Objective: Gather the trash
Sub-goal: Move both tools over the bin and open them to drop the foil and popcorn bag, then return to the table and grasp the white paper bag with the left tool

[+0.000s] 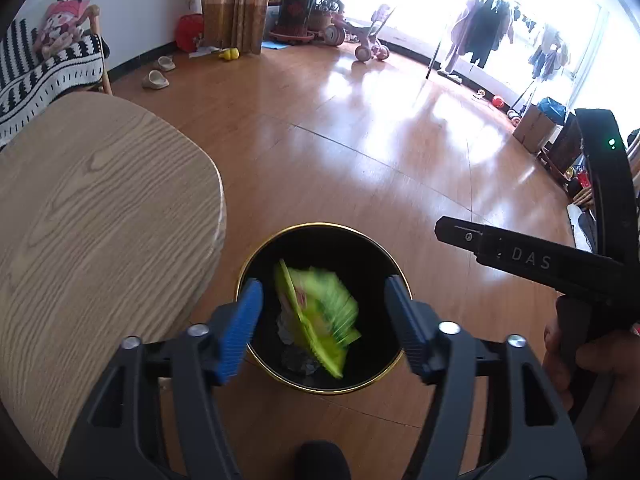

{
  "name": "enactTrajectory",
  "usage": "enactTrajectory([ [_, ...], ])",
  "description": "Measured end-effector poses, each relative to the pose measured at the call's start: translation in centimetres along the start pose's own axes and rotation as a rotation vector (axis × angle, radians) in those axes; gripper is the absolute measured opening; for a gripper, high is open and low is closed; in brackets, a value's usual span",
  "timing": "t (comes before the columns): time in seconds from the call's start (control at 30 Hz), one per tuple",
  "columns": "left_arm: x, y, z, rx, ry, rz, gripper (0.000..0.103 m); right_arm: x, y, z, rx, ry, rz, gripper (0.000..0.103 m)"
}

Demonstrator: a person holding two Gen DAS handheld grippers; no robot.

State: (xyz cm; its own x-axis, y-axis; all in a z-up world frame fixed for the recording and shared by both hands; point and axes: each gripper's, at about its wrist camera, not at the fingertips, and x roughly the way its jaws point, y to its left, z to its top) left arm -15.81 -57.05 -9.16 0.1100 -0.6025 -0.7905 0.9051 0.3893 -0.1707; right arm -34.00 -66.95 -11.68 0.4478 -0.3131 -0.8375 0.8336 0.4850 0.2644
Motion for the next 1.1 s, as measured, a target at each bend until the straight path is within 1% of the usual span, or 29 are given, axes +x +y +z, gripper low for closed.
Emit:
enactTrajectory([
  [0.13,-1.4,1.0,0.1,-0.006,-0.015,0.009,0.071,0.0,1.0,0.0,-0.005,0.004,0.006,0.067],
  [0.2,-2.5,1.8,0.0,-0.015,-0.026,0.014,0.075,-0.1,1.7,0.1,-0.023,0.005,0.018,0.068],
  [0.23,-3.2,2.2,-0.1,-0.018,-0.035,0.021,0.079,-0.2,2.3,0.0,-0.036,0.005,0.022,0.069],
  [0.27,-4.2,2.9,-0.1,-0.023,-0.044,0.034,0.084,-0.4,3.0,0.0,-0.05,0.004,0.023,0.07],
  [0.37,-7.2,5.1,-0.9,-0.022,-0.064,0.077,0.091,-1.0,5.8,-0.2,-0.108,-0.008,0.041,0.072],
  [0.43,-9.5,6.8,-1.5,-0.022,-0.085,0.12,0.093,-1.6,8.4,-0.4,-0.152,-0.02,0.062,0.073],
  [0.47,-10.9,8.1,-2.0,-0.03,-0.098,0.155,0.094,-1.8,9.6,-0.5,-0.171,-0.024,0.072,0.074],
  [0.53,-13.6,10.9,-3.2,-0.072,-0.108,0.214,0.094,-2.4,13.2,-1.1,-0.228,-0.03,0.106,0.076],
  [0.67,-18.2,16.6,-6.0,-0.18,-0.11,0.29,0.095,-3.2,21.4,-3.2,-0.368,-0.024,0.175,0.076],
  [0.77,-21.8,20.8,-8.9,-0.245,-0.125,0.366,0.095,-4.0,26.9,-4.9,-0.452,-0.016,0.237,0.076],
  [0.87,-25.5,25.4,-11.9,-0.32,-0.144,0.438,0.095,-4.8,33.5,-7.4,-0.539,0.004,0.321,0.076],
  [0.9,-26.3,26.4,-12.6,-0.34,-0.146,0.452,0.095,-5.1,35.1,-8.2,-0.559,0.007,0.336,0.076],
  [1.03,-30.2,31.7,-17.5,-0.453,-0.14,0.537,0.095,-5.8,42.2,-12.0,-0.663,0.03,0.4,0.076],
  [1.1,-31.7,33.6,-19.5,-0.493,-0.137,0.571,0.095,-5.9,45.7,-14.2,-0.718,0.045,0.429,0.076],
])
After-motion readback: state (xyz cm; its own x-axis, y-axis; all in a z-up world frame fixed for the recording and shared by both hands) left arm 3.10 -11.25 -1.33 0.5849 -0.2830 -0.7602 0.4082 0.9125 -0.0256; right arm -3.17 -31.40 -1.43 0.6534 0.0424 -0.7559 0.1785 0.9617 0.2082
